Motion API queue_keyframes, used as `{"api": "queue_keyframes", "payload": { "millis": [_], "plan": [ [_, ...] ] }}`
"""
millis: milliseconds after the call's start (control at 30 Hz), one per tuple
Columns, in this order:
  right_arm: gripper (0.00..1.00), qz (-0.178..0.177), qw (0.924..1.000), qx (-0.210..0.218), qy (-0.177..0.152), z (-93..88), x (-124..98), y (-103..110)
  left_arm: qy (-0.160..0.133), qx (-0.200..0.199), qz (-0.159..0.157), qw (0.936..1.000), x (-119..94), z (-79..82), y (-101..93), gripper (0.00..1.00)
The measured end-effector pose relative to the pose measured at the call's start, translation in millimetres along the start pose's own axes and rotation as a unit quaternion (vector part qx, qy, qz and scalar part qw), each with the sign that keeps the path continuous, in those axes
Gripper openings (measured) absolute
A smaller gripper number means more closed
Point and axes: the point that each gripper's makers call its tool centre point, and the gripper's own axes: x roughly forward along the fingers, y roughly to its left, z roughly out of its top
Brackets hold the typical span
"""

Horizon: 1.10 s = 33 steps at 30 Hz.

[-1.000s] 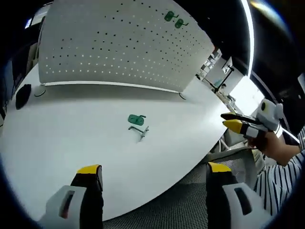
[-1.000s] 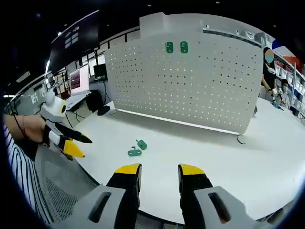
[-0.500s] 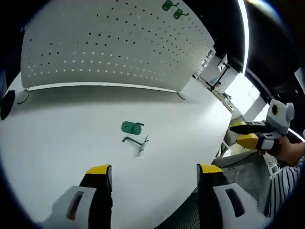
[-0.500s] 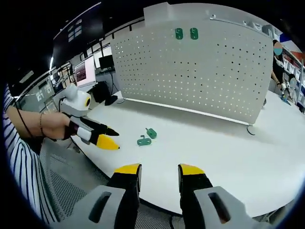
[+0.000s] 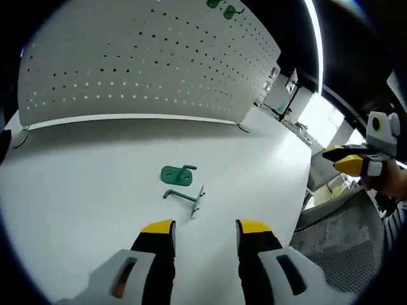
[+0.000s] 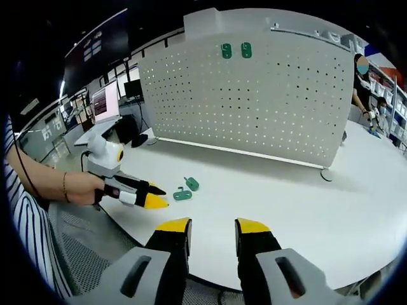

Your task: Insert the hook assembly into the mounting plate slot until the hook locks in place.

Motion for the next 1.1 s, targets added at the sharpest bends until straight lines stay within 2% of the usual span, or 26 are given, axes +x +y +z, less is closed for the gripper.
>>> {"api": "queue_keyframes", "payload": {
  "millis": [100, 267, 367, 733, 1100],
  "plan": [
    [0.24, -0.001, 1.0, 0.0, 0.002, -1.0, 0.0, -1.1, -0.005, 0.006, 0.001, 1.0, 6.4, 2.2, 2.3, 0.32],
    [0.24, 0.0, 1.0, 0.005, 0.007, -3.0, 0.8, -2.5, -0.007, 0.002, 0.015, 0.9999, 14.9, 4.3, 10.7, 0.33],
    [0.24, 0.003, 0.9999, 0.006, 0.011, -4.4, 1.3, -2.9, -0.009, 0.004, 0.022, 0.9997, 16.6, 6.1, 13.3, 0.28],
    [0.24, -0.002, 0.9997, 0.018, 0.018, -8.8, 1.5, -8.8, -0.008, 0.01, 0.016, 0.9998, 27.0, 6.2, 12.6, 0.18],
    [0.24, 0.0, 0.9995, 0.017, 0.027, -13.6, 2.0, -8.9, -0.005, 0.024, 0.014, 0.9996, 28.4, 7.0, 11.7, 0.05]
  ]
}}
